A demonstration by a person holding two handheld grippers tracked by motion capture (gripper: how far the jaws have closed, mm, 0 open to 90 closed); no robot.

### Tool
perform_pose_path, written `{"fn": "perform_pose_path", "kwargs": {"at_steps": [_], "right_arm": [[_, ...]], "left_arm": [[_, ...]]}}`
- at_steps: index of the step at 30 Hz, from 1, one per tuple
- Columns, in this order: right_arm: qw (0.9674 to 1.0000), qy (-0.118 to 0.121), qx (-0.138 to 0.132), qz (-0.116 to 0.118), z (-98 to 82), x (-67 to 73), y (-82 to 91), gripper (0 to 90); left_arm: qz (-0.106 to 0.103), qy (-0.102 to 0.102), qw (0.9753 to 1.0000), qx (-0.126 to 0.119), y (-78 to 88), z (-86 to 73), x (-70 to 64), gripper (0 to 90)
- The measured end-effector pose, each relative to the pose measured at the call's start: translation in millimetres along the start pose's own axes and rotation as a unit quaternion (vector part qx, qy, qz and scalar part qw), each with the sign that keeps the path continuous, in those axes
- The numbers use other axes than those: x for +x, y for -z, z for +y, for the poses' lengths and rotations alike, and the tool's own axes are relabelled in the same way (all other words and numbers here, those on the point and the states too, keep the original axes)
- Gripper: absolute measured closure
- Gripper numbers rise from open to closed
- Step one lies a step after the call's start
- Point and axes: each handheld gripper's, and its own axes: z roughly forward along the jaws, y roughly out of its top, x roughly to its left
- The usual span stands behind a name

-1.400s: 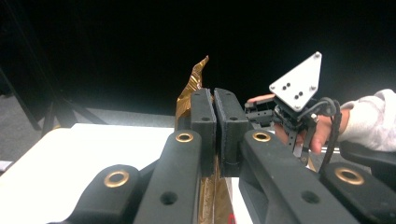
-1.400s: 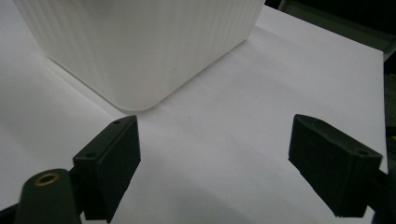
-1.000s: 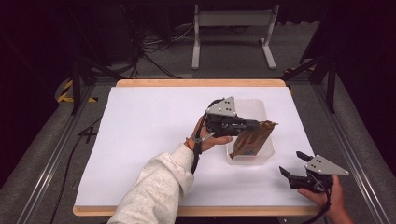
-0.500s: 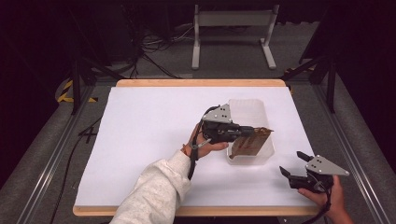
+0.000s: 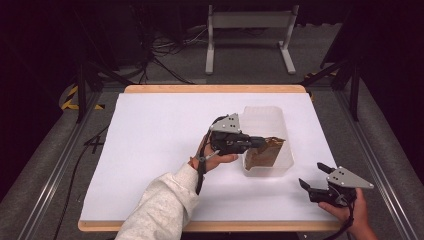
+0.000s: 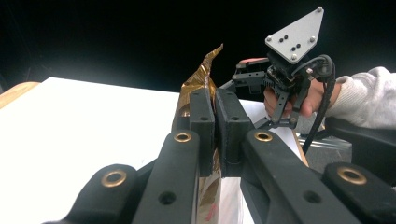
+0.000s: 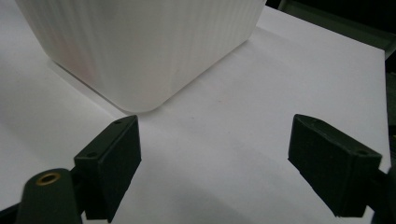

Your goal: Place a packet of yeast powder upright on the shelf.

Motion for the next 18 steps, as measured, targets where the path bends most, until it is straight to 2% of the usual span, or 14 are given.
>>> {"fn": "perform_pose_path", "kwargs": {"at_steps": [12, 18], "right_arm": [[1.0, 0.004, 0.002, 0.003, 0.4, 1.2, -0.6, 17.7], [1.0, 0.005, 0.003, 0.003, 0.1, 0.9, -0.5, 17.6]], "left_arm": [[0.001, 0.006, 1.0, -0.005, 5.5, -5.9, -0.3, 86.5], [0.01, 0.002, 0.9999, -0.007, 3.6, -5.8, -1.6, 85.8]]}}
